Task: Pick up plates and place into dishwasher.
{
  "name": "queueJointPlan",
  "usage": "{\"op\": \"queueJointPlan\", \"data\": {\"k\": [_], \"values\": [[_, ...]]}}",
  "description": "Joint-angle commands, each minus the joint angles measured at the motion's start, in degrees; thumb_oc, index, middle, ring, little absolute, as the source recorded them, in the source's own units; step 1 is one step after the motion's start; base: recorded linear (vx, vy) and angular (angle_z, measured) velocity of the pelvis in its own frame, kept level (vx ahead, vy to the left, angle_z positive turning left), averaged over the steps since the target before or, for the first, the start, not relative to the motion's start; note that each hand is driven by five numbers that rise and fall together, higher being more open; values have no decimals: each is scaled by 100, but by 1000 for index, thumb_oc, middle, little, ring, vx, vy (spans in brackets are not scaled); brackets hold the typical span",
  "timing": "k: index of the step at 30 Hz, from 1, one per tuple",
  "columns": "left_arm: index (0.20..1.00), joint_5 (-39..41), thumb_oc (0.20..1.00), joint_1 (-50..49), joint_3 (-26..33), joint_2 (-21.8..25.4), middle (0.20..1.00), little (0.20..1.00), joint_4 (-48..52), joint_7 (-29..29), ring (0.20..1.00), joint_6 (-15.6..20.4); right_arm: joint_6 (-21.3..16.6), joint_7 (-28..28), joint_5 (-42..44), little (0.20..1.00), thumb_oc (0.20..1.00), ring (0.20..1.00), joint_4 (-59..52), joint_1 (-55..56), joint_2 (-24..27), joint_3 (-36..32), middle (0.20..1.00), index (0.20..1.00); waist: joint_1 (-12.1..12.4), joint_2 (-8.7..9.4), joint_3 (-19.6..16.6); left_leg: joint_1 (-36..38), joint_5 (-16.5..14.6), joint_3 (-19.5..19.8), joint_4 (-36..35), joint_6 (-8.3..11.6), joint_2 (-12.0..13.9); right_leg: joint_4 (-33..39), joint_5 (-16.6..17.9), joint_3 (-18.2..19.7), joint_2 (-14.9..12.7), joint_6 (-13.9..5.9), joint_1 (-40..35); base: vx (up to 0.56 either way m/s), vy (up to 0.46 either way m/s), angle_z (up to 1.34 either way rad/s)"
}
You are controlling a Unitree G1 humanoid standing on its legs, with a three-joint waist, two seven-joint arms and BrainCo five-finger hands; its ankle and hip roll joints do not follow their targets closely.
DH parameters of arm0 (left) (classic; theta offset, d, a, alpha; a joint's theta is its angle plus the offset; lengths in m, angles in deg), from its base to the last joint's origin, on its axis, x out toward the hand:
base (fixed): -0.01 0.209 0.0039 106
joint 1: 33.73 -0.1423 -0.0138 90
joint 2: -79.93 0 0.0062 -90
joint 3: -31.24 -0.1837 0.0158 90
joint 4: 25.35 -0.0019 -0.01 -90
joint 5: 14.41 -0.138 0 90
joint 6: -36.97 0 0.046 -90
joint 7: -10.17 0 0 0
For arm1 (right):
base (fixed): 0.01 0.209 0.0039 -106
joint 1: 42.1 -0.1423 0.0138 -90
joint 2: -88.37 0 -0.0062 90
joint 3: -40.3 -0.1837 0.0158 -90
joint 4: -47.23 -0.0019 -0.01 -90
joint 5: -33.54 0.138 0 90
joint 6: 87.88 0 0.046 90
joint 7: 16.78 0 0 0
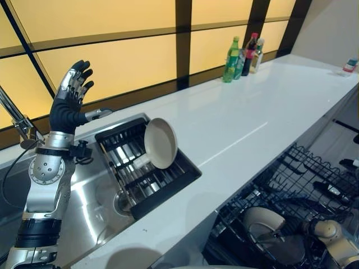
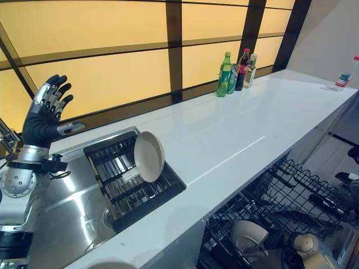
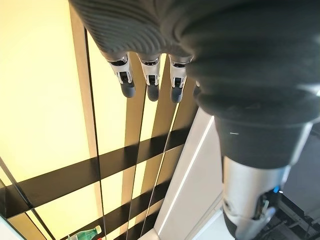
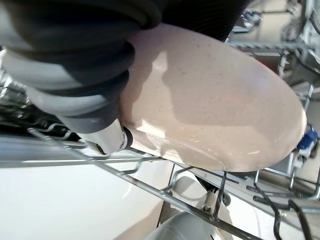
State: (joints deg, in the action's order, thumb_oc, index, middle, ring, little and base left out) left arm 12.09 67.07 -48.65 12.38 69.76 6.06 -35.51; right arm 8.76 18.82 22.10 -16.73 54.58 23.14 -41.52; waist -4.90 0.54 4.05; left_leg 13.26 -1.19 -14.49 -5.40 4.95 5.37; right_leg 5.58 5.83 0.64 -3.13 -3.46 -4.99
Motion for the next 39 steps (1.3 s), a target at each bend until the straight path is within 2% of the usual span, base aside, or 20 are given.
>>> {"op": "queueJointPlan", "data": {"k": [1,8,15,16,17,18,33,35,36,39], "values": [[1000,-94,1000,262,-152,103,1000,1000,230,72,1000,31,-132,70,-189,200,200,200,227,50,-435,842,200,200,69,36,-10,-270,-80,362,40,-111,-59,-58,-368,-300,-254,-356,-88,14,6,9],[1000,-2,1000,362,-199,168,1000,1000,250,87,1000,-37,-34,-109,-514,200,200,200,435,27,-558,1053,200,200,94,24,-15,-228,-95,363,40,-101,-50,-58,-383,-324,-260,-369,-139,2,5,3],[1000,10,1000,342,-196,165,1000,1000,243,89,1000,-22,65,-188,-586,200,200,200,278,75,-525,958,200,200,74,39,-53,-181,-121,369,40,-104,-60,-58,-391,-319,-261,-380,-180,2,9,4],[1000,25,1000,342,-197,180,1000,1000,237,96,1000,-19,72,-249,-518,438,438,438,244,84,-509,922,438,438,67,40,-57,-175,-122,369,40,-106,-62,-58,-388,-316,-259,-379,-184,0,0,0],[1000,25,1000,342,-214,189,1000,1000,218,111,1000,1,94,-303,-437,790,790,790,191,78,-489,895,790,790,61,42,-58,-164,-125,365,40,-108,-61,-58,-388,-317,-257,-377,-191,0,0,0],[1000,27,1000,343,-214,194,1000,1000,211,114,1000,4,120,-380,-351,1000,1000,1000,130,74,-474,854,1000,1000,54,43,-60,-154,-129,357,40,-108,-59,-58,-389,-317,-257,-375,-198,0,0,0],[1000,80,1000,158,-13,279,1000,1000,-61,51,1000,283,244,-963,-20,1000,1000,1000,-1076,1,-133,-448,1000,1000,-142,18,-98,-29,-190,273,40,-166,-95,-58,-372,-143,-182,-349,-217,-4,0,-1],[1000,-152,1000,120,0,273,1000,1000,-129,69,1000,355,225,-1055,30,1000,1000,1000,-1301,-22,-96,-668,1000,1000,-174,6,-103,-16,-195,237,40,-170,-91,-58,-369,-130,-175,-343,-213,-28,-9,-6],[1000,-513,1000,71,7,295,1000,1000,-193,136,1000,452,172,-1167,61,1000,1000,1000,-1467,-54,-76,-814,1000,1000,-204,-5,-107,-9,-197,211,40,-175,-91,-58,-368,-118,-167,-337,-210,-35,-26,-6],[1000,-1192,1000,-31,9,578,1000,1000,-406,400,1000,672,194,-1319,216,1000,1000,1000,-2002,-78,76,-1210,1000,1000,-278,-30,-115,11,-200,136,40,-184,-69,-58,-364,-82,-136,-325,-193,-41,-46,-7]]}}
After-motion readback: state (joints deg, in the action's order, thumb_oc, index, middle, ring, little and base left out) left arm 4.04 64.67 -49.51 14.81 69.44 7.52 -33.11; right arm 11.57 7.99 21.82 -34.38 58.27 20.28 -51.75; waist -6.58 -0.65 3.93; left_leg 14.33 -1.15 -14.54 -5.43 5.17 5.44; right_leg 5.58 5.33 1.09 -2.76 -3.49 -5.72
